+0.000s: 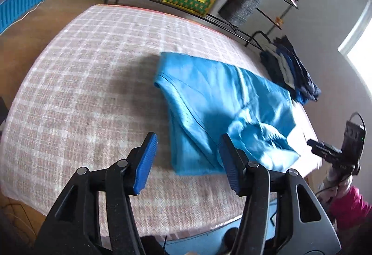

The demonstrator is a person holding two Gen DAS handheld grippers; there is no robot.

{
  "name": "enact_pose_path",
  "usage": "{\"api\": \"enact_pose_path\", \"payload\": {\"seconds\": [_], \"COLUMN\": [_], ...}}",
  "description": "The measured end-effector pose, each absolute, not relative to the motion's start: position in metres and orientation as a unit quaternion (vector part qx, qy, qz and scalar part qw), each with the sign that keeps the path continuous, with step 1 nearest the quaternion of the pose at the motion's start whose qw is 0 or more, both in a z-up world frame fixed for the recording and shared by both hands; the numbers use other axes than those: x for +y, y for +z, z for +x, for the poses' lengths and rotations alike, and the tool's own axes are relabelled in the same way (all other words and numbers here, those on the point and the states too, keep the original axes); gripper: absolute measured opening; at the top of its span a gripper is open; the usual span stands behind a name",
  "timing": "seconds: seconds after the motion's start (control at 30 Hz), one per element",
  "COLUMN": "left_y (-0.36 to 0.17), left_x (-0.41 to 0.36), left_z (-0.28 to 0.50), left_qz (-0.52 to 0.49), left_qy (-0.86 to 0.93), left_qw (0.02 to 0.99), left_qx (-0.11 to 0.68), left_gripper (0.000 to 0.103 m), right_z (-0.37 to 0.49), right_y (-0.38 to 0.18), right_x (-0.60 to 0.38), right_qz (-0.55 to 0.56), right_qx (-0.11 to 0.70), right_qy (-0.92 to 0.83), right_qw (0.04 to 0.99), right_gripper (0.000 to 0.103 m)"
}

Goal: Fold large clothes

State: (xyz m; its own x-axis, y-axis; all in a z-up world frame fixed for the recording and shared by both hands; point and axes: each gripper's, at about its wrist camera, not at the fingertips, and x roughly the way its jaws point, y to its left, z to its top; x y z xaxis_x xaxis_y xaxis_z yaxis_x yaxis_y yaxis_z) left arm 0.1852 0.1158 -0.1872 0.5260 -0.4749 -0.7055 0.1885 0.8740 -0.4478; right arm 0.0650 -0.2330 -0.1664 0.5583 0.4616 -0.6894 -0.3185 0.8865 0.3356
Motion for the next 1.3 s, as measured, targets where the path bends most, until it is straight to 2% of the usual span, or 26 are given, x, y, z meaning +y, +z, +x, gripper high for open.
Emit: {"api": "enact_pose_path", "payload": {"seconds": [0.17,0.3,0.43,0.47,0.5,0.53,0.57,0.67,0.9,1.0,1.03,1.07,1.23,1.3], "left_y": [-0.224,-0.244,-0.249,-0.254,-0.259,-0.261,-0.26,-0.253,-0.254,-0.263,-0.265,-0.264,-0.258,-0.258], "left_x": [0.14,0.142,0.127,0.125,0.123,0.12,0.118,0.114,0.105,0.104,0.104,0.104,0.099,0.101], "left_z": [0.259,0.291,0.307,0.31,0.313,0.314,0.312,0.297,0.264,0.261,0.261,0.261,0.263,0.263], "left_qz": [-0.256,-0.311,-0.296,-0.303,-0.314,-0.318,-0.313,-0.296,-0.222,-0.214,-0.219,-0.218,-0.198,-0.202], "left_qy": [-0.169,-0.171,-0.185,-0.187,-0.197,-0.202,-0.199,-0.205,-0.2,-0.193,-0.193,-0.195,-0.202,-0.205], "left_qw": [0.812,0.786,0.783,0.777,0.766,0.76,0.767,0.778,0.794,0.794,0.792,0.793,0.799,0.798], "left_qx": [0.496,0.507,0.515,0.519,0.525,0.529,0.524,0.515,0.53,0.536,0.536,0.535,0.53,0.53], "left_gripper": [0.057,0.057,0.055,0.035,0.02,0.007,0.006,0.002,0.002,0.003,0.003,0.003,0.003,0.003], "right_z": [0.106,0.136,0.155,0.158,0.162,0.165,0.168,0.169,0.169,0.169,0.169,0.168,0.18,0.197], "right_y": [-0.18,-0.196,-0.208,-0.212,-0.215,-0.218,-0.22,-0.218,-0.233,-0.231,-0.226,-0.221,-0.204,-0.212], "right_x": [-0.243,-0.252,-0.258,-0.258,-0.259,-0.258,-0.258,-0.252,-0.247,-0.248,-0.252,-0.257,-0.29,-0.3], "right_qz": [0.139,0.177,0.211,0.214,0.22,0.227,0.233,0.213,0.166,0.173,0.182,0.189,0.249,0.287], "right_qx": [0.426,0.44,0.449,0.452,0.455,0.458,0.46,0.461,0.502,0.505,0.497,0.485,0.444,0.446], "right_qy": [0.198,0.181,0.18,0.177,0.18,0.185,0.192,0.2,0.206,0.232,0.247,0.256,0.28,0.293], "right_qw": [0.871,0.862,0.85,0.848,0.844,0.84,0.835,0.838,0.823,0.813,0.812,0.815,0.814,0.796], "right_gripper": [0.057,0.057,0.057,0.055,0.053,0.04,0.027,0.005,0.002,0.013,0.03,0.043,0.063,0.065]}}
